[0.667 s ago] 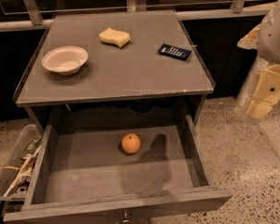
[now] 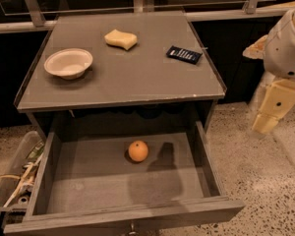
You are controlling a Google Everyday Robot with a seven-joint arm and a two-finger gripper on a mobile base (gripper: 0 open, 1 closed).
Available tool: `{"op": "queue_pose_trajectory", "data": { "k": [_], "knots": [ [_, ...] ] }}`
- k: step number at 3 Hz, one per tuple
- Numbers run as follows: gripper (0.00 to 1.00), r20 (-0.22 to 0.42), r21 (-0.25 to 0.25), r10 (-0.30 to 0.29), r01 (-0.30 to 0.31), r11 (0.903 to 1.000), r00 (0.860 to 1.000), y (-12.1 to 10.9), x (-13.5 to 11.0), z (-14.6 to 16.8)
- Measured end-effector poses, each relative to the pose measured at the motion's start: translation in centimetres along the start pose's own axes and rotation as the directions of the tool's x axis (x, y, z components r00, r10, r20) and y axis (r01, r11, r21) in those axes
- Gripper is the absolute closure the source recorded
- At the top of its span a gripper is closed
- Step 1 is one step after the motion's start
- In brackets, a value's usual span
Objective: Pick orange from top drawer and place on counter
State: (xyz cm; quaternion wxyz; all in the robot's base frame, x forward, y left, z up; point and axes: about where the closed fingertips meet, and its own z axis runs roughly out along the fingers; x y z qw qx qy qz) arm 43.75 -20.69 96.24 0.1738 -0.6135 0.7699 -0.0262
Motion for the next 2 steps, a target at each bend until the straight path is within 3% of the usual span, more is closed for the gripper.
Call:
{"op": "queue_pose_trajectory", "data": {
  "k": [1, 2],
  "knots": [
    [0.0, 0.081, -0.017, -0.025, 0.027, 0.9995, 0.996, 1.9, -0.8, 3.1],
    [0.0, 0.174, -0.02, -0.042, 0.046, 0.9987, 0.984, 3.8, -1.2, 6.2]
  ]
}}
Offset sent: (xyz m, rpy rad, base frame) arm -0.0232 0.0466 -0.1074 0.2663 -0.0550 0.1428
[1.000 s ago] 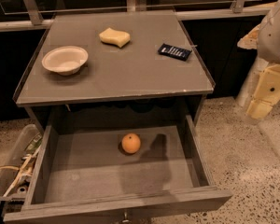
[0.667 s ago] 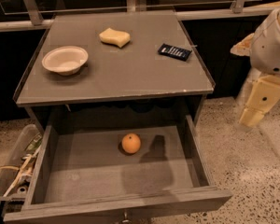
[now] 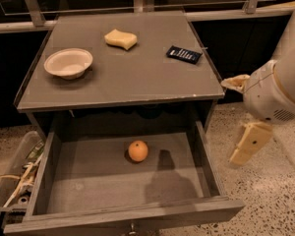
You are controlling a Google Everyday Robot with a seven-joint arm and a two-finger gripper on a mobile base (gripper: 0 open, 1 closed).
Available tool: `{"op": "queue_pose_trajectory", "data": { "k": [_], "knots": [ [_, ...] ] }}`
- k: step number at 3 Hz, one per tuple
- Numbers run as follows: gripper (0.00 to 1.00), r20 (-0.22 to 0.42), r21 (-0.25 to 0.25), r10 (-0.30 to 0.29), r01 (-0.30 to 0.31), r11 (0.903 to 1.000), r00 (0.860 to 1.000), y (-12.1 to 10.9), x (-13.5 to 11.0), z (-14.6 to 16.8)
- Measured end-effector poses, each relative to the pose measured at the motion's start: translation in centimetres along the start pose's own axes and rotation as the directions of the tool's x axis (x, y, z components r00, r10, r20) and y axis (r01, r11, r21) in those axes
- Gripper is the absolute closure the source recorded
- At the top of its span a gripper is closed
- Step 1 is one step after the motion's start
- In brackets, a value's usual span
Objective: Pick orange from top drawer and place on counter
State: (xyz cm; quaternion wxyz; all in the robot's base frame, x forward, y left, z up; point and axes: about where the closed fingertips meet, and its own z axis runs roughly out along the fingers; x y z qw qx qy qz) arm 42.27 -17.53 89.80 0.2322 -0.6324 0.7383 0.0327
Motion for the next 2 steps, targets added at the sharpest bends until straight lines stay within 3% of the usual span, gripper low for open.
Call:
{"op": "queue_pose_trajectory", "data": {
  "k": [1, 2],
  "knots": [
    [0.0, 0.117, 0.019, -0.017, 0.015, 0.9997, 0.993, 0.5, -0.26, 2.58],
    [0.0, 0.117, 0.019, -0.017, 0.015, 0.9997, 0.993, 0.5, -0.25, 2.58]
  ]
}}
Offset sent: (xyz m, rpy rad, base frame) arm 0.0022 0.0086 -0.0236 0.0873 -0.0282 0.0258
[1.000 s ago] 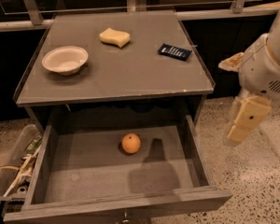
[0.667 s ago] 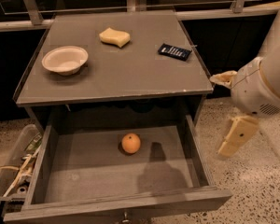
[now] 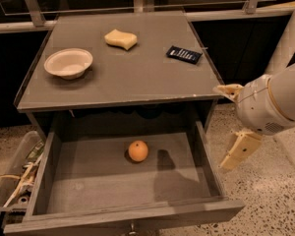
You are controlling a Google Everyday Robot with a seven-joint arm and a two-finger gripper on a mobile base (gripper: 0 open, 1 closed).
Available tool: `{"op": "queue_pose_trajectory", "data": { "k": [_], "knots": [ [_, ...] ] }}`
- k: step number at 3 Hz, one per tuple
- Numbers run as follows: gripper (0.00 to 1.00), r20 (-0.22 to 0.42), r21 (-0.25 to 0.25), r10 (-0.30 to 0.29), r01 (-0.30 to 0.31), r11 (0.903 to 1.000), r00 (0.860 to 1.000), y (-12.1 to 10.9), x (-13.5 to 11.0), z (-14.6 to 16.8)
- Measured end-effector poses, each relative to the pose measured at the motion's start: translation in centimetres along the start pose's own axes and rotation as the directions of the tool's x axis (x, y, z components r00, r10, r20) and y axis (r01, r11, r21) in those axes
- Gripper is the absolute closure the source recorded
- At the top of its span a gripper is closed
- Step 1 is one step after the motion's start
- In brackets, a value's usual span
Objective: Pick orange from top drawer and place on counter
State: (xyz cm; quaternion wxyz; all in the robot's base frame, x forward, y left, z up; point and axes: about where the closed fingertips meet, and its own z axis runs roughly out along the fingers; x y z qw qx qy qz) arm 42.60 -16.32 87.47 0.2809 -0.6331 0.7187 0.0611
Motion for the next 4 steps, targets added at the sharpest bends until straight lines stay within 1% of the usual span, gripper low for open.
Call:
{"op": "queue_pose_trajectory", "data": {
  "k": [1, 2, 3, 4],
  "knots": [
    [0.0, 0.014, 0.002, -0.003, 0.003, 1.0, 1.0, 0.1, -0.2, 0.3],
    [0.0, 0.088, -0.004, 0.004, -0.004, 1.0, 0.996, 0.0, -0.2, 2.8],
    [0.0, 0.182, -0.013, 0.039, -0.037, 0.9992, 0.982, 0.0, -0.2, 6.6],
    [0.0, 0.255, -0.019, 0.064, -0.061, 0.998, 0.965, -0.3, 0.0, 11.2]
  ]
}}
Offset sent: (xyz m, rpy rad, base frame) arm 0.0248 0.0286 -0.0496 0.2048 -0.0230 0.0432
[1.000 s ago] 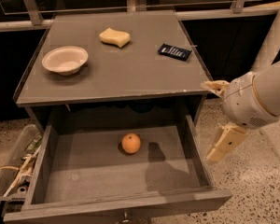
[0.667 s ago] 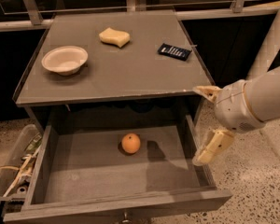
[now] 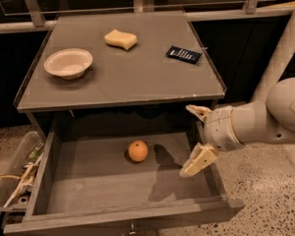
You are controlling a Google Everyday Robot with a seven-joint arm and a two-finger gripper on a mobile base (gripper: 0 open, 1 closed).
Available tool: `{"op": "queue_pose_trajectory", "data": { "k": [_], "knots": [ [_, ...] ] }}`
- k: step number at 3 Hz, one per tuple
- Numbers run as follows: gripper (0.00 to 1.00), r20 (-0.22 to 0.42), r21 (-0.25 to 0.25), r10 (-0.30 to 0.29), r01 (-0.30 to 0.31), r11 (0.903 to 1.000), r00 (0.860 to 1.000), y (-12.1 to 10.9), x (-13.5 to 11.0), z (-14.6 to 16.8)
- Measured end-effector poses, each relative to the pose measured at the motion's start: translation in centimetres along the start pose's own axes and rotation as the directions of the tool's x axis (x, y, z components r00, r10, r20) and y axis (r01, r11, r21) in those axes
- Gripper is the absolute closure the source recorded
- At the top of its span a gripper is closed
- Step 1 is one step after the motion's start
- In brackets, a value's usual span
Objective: Pick orange from top drawer and place on counter
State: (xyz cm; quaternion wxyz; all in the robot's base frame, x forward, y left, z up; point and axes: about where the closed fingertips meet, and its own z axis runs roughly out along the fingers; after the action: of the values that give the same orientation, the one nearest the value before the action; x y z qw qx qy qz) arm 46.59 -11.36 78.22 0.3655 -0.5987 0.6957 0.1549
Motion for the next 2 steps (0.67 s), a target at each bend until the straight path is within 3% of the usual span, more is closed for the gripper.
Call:
{"op": "queue_pose_trajectory", "data": {
  "k": [2],
  "knots": [
    [0.0, -0.002, -0.011, 0.011, -0.011, 0.9999, 1.0, 0.2, 0.0, 1.0]
  ]
}}
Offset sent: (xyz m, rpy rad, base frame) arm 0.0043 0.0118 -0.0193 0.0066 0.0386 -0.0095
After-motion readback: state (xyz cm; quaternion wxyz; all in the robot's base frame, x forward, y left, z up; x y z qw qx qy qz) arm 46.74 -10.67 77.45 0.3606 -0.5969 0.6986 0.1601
